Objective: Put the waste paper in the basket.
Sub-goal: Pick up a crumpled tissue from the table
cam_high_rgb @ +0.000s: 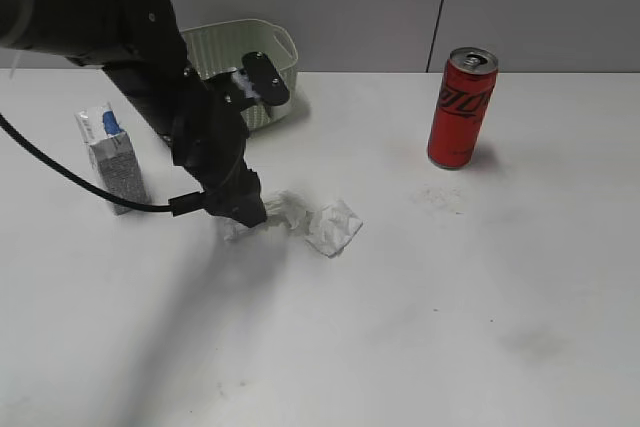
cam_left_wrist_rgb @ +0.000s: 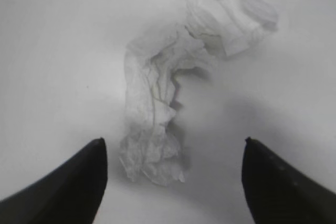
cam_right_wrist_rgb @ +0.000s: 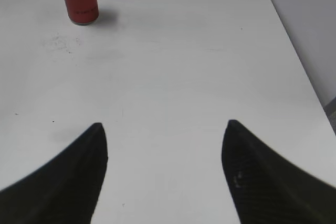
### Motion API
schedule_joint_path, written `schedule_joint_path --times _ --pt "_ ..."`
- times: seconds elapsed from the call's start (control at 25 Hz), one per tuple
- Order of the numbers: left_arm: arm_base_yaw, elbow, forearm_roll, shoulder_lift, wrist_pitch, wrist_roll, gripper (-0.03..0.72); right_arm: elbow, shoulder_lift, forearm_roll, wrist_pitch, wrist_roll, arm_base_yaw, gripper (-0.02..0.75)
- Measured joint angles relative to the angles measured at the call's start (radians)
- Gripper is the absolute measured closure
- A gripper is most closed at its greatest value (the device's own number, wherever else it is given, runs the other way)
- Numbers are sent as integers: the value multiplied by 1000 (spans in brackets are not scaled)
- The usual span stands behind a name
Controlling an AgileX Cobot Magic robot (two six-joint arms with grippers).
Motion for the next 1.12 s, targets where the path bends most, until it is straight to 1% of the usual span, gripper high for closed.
schedule_joint_path --times 0.2,0.4,0.52,0.6,0.68,0.8,0.92,1.0,1.12 --pt "0 -85 17 78 6 26 99 0 0 0 0 0 0 220" --pt "0 -92 32 140 6 29 102 0 0 0 0 0 0 220" --pt "0 -92 29 147 13 31 139 0 0 0 0 0 0 220" --pt "0 -92 20 147 20 31 197 0 0 0 0 0 0 220" --pt "0 -92 6 148 35 31 286 0 0 0 0 0 0 220" --pt "0 -92 -6 158 55 15 460 0 0 0 0 0 0 220" --pt "0 -92 -4 159 76 -7 603 0 0 0 0 0 0 220" --pt "0 -92 1 152 78 -36 649 0 0 0 0 0 0 220" --pt "0 -92 7 107 66 -75 664 0 0 0 0 0 0 220"
